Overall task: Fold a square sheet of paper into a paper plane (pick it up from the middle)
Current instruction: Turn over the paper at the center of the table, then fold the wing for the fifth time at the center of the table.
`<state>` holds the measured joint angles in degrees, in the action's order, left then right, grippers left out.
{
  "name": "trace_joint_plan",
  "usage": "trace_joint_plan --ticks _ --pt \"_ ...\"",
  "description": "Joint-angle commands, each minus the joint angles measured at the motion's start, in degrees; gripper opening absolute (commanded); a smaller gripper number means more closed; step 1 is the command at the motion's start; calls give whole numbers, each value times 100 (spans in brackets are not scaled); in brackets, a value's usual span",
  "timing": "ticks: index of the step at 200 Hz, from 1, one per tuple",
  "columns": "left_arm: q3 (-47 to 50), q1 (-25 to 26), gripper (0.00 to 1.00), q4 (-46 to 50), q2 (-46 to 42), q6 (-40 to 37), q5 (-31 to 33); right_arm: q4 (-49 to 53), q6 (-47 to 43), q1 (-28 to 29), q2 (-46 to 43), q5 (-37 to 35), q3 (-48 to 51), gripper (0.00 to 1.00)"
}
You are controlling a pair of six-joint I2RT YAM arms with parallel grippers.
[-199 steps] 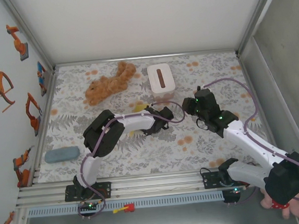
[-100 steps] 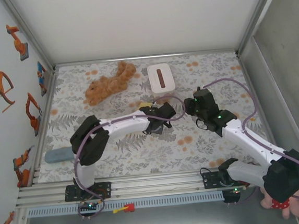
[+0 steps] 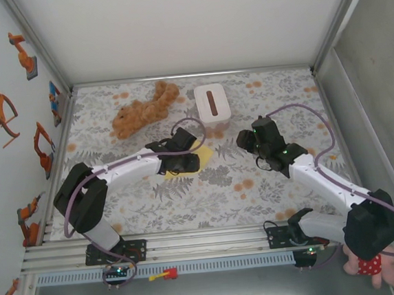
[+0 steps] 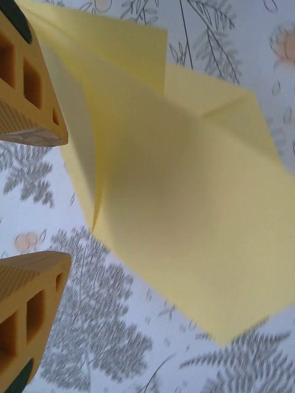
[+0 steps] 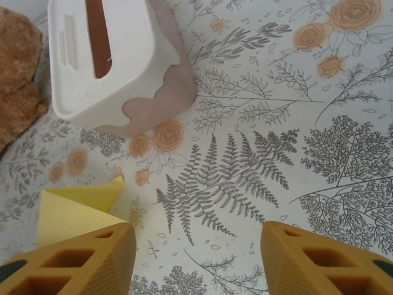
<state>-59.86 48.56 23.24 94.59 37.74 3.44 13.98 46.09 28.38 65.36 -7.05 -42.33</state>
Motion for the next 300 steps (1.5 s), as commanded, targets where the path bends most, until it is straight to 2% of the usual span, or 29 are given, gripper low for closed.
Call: trace_joint_plan --ticks 1,38,104,141,173,224,268,300 --pt "138 -192 49 -308 -122 -4 -517 -202 91 -39 -7 26 49 59" --pt "65 -614 49 -375 188 -226 -511 -282 29 -22 -15 66 85 64" --pt "-121 -1012 49 -547 700 -282 -822 -291 153 -26 199 235 15 62" --pt "-56 -1124 49 -654 743 -153 -963 -437 211 -26 507 682 -65 60" --pt "33 -1138 46 -719 836 114 -1191 -985 833 26 885 1222 146 56" --pt "364 -1131 32 -770 804 760 -1419 -1906 1912 609 1358 1490 466 51" --pt "407 -1130 28 -527 811 988 -1170 -2679 2608 1219 2004 1358 570 49" --pt "396 -1137 26 -444 864 1034 -1150 -3159 2885 1416 2604 1531 438 40"
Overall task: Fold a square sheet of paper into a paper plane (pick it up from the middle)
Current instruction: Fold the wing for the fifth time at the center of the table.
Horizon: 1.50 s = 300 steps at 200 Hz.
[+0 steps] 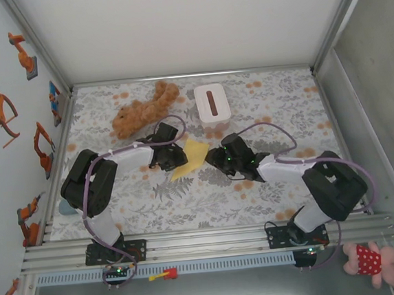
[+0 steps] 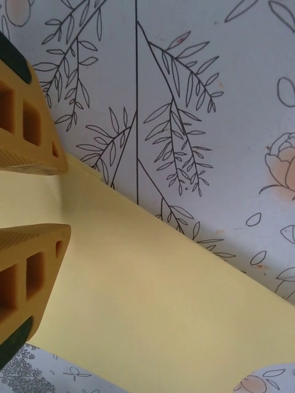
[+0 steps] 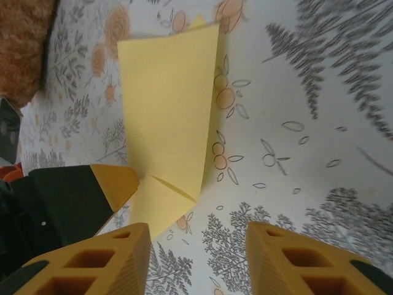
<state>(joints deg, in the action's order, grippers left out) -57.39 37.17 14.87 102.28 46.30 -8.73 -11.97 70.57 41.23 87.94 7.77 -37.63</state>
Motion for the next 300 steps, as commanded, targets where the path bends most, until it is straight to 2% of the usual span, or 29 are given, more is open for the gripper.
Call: trace_joint_plan --ticks 1,120,167,242,286,300 --pt "153 1 26 398 97 177 71 -567 443 140 368 49 -37 40" --pt "125 -6 23 480 133 142 47 -1308 633 297 1377 325 -395 27" --pt "109 -4 23 511 110 133 47 -1949 758 300 1445 283 -222 24" --pt "75 -5 23 559 23 107 65 -2054 924 303 1468 181 -177 20" --pt "65 -1 27 522 -243 31 54 -2091 1012 306 1486 200 -167 10" --pt "143 5 30 369 -469 -42 9 -2054 1029 292 1396 124 -113 4"
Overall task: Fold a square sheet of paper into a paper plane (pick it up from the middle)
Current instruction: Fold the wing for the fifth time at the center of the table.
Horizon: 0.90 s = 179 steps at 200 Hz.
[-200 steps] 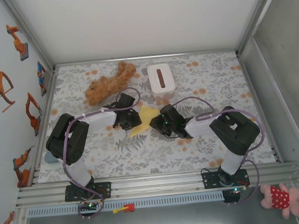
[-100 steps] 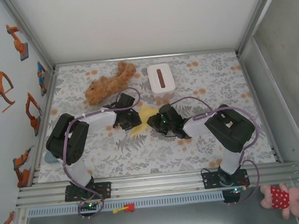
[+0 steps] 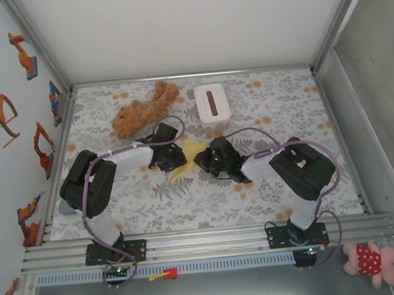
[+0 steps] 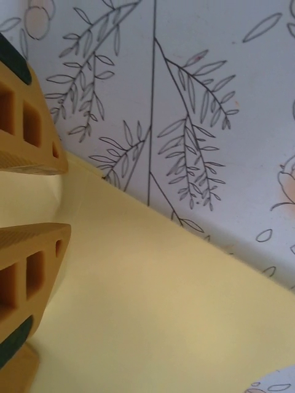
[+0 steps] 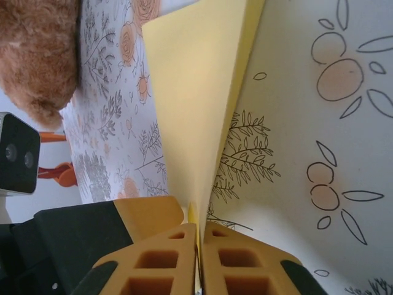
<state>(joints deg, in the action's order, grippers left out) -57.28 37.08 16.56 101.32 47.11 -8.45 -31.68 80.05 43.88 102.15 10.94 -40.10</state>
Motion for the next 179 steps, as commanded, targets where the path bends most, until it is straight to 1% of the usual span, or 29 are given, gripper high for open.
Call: trace_joint_plan --ticks 1,11,30,54,76,113,140,157,179 --pt "135 12 30 187 -388 -132 -22 -74 85 30 -40 -200 138 3" --pt "234 24 32 42 -588 -203 -20 38 95 33 -145 -284 189 0" --pt "449 108 36 -249 -990 -488 -2 214 159 25 -441 -452 346 0" --pt "691 352 48 -507 -1409 -971 233 373 318 -10 -902 -624 606 0" --pt "851 636 54 -712 -1606 -1392 437 669 439 -51 -1372 -764 788 0" --pt "1170 974 60 -1359 -1656 -1927 339 1613 492 -112 -2129 -967 816 0" --pt "1430 1083 61 -1951 -1669 -2229 124 1971 567 -159 -2336 -929 758 0" --pt "1523 1234 63 -2171 -1703 -2522 183 2022 615 -173 -2368 -896 729 0" --pt "1643 1499 67 -2443 -1747 -2942 474 2101 600 -178 -2344 -859 632 0"
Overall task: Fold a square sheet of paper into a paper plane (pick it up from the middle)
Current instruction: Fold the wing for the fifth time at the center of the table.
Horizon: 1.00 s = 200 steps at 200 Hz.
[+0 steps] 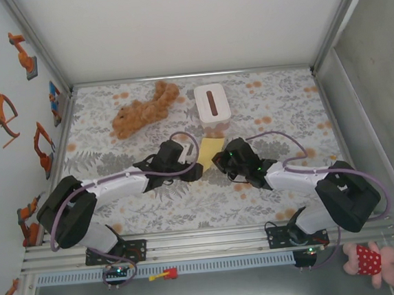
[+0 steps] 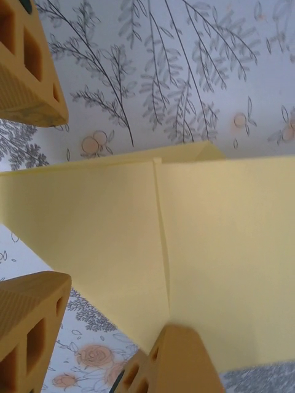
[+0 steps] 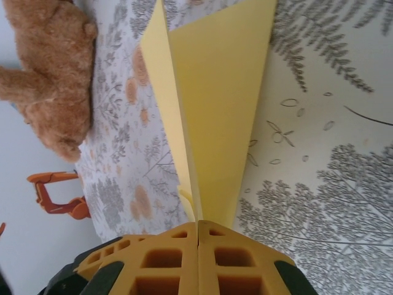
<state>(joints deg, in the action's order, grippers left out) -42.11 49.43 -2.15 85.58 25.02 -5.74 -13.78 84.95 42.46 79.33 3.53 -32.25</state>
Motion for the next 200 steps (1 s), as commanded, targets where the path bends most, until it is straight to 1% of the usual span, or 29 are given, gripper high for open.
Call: trace_joint_plan --ticks 1,20,47,57,75,89,117,178,200 --pt "129 275 67 -583 -178 -756 217 308 119 -36 -64 -118 -156 0" --pt "184 465 69 -754 -133 -1074 451 317 109 -52 26 -52 -241 0" --pt "255 657 70 -984 -29 -1383 829 76 110 -71 165 75 -277 0" --pt "290 718 69 -1071 10 -1496 968 23 110 -79 212 105 -307 0" --pt "345 763 65 -1213 91 -1625 1131 -69 110 -96 308 204 -359 0" --pt "399 770 59 -1345 139 -1721 1164 -88 126 -106 376 272 -394 0" --pt "522 770 52 -1621 239 -1931 1186 -178 171 -132 459 376 -396 0" --pt "582 761 47 -1960 538 -2273 1354 -161 215 -194 548 514 -434 0" --pt "602 752 44 -2074 646 -2369 1192 -156 245 -194 574 542 -448 0"
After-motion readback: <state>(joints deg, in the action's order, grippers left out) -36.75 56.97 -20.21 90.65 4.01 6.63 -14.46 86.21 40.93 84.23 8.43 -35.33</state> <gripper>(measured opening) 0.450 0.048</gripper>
